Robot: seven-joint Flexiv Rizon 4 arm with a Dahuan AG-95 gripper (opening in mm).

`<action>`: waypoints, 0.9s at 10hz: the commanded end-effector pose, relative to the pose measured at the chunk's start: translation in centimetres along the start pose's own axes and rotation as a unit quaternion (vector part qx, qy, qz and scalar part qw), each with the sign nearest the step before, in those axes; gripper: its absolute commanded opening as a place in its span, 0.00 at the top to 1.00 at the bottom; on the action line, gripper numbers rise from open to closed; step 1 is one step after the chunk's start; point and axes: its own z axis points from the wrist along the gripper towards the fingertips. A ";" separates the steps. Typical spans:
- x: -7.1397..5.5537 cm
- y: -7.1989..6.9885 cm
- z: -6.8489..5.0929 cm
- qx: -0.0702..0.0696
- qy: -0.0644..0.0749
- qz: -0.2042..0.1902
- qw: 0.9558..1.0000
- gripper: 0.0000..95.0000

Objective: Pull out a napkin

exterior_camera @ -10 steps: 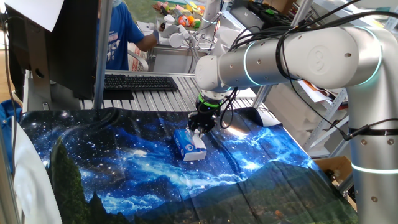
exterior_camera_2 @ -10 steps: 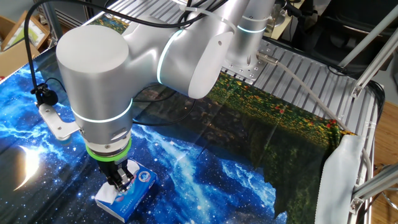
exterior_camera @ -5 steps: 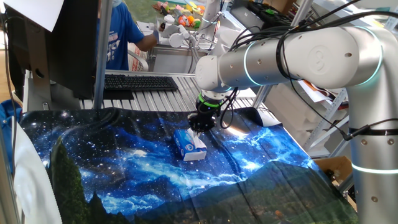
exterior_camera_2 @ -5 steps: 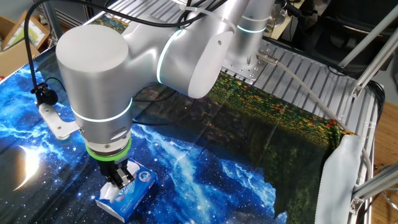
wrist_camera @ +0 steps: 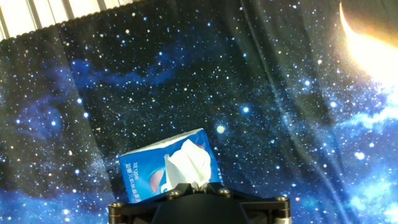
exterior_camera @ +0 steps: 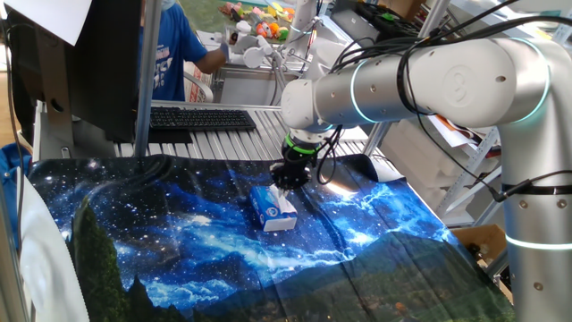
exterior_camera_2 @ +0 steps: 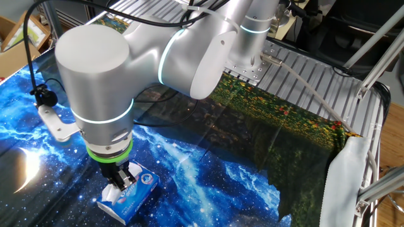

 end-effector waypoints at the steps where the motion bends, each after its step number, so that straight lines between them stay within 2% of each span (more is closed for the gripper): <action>1: 0.0 -0.2 -0.8 0.003 0.001 0.001 1.000 1.00; 2: 0.1 -0.3 -1.2 0.009 0.000 0.001 1.000 1.00; 3: 0.2 -0.3 -2.4 0.018 0.011 -0.007 1.000 1.00; 5: -0.2 0.1 -6.2 0.028 0.030 -0.003 0.999 1.00; 6: -0.7 0.4 -8.9 0.036 0.051 -0.003 0.998 1.00; 7: -1.2 0.8 -11.7 0.043 0.063 -0.002 0.997 1.00; 8: -1.4 1.0 -13.4 0.046 0.067 0.000 0.997 1.00; 9: -1.3 1.0 -14.2 0.047 0.070 -0.003 0.996 1.00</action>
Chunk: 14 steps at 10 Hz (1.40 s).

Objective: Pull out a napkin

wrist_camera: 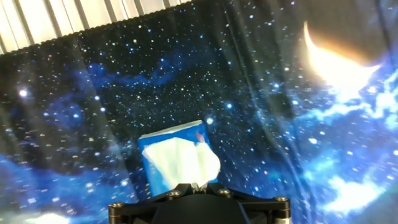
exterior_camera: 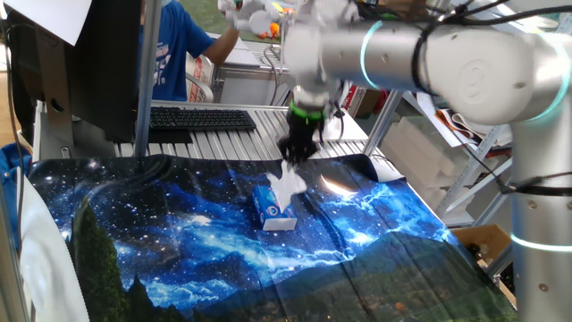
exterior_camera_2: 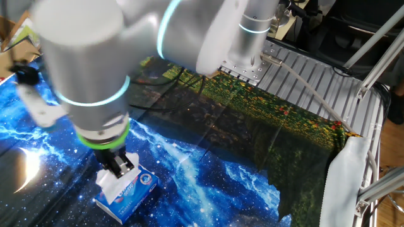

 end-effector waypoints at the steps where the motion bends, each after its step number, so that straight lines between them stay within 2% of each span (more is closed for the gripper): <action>1: 0.5 -0.4 -2.8 0.000 0.012 -0.005 1.000 1.00; 3: 1.0 -1.1 -3.0 -0.013 0.015 -0.011 1.000 1.00; 5: 1.4 -1.3 -3.2 -0.013 0.016 -0.009 1.000 1.00; 7: 2.3 -1.4 -3.4 -0.016 0.013 -0.004 1.000 1.00; 12: 2.3 -1.5 -3.4 -0.024 0.017 0.004 1.000 1.00; 13: 2.3 -1.5 -3.4 -0.033 0.022 0.010 0.999 1.00; 14: 2.3 -1.5 -3.4 -0.030 0.020 0.009 0.999 1.00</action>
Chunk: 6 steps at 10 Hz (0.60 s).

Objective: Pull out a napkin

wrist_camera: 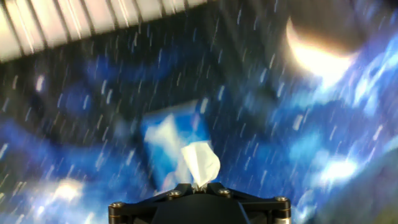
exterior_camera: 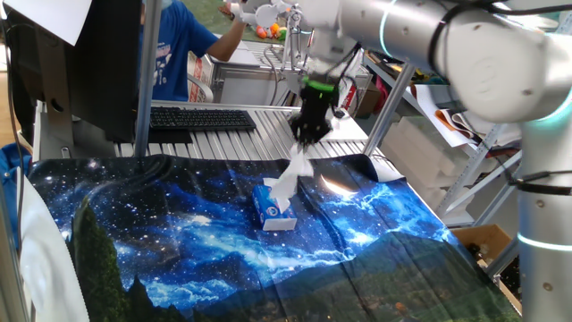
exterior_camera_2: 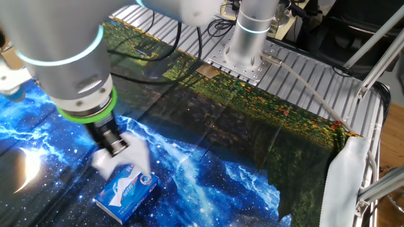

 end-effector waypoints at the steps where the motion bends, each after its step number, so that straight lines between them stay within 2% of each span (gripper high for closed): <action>1: 0.7 -0.3 0.1 -0.008 -0.006 0.006 1.000 1.00; 2: 0.7 -0.3 0.1 -0.005 -0.007 0.003 1.000 1.00; 3: 0.8 -0.3 0.2 -0.012 -0.004 0.002 1.000 1.00; 5: 1.1 -0.1 0.3 -0.009 -0.009 -0.004 1.000 1.00; 6: 1.9 0.2 0.7 -0.009 -0.010 -0.009 1.000 1.00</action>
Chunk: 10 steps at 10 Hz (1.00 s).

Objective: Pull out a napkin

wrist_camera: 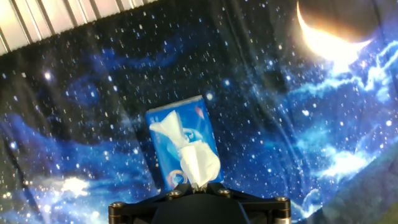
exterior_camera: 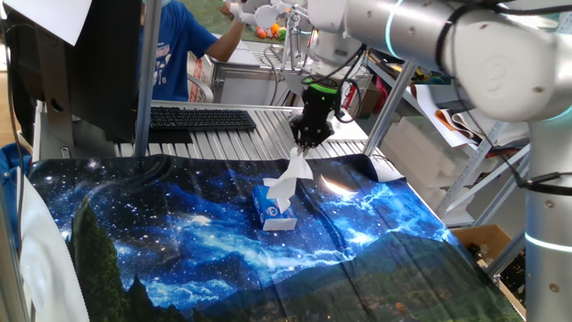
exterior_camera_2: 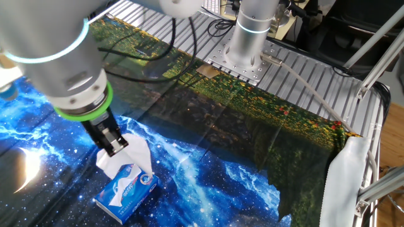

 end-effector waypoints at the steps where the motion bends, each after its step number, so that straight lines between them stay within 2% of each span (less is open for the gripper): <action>1: 0.7 0.6 0.4 0.003 -0.001 -0.006 1.000 1.00; 3: 3.9 1.5 2.5 0.001 -0.017 0.003 1.000 1.00; 4: 5.3 1.6 3.5 -0.009 -0.021 0.011 1.000 1.00; 6: 6.6 1.5 4.6 -0.014 -0.032 0.019 0.999 1.00; 7: 7.0 1.5 5.0 -0.015 -0.027 0.023 0.999 1.00; 10: 7.0 1.4 5.0 -0.017 -0.025 0.030 0.999 1.00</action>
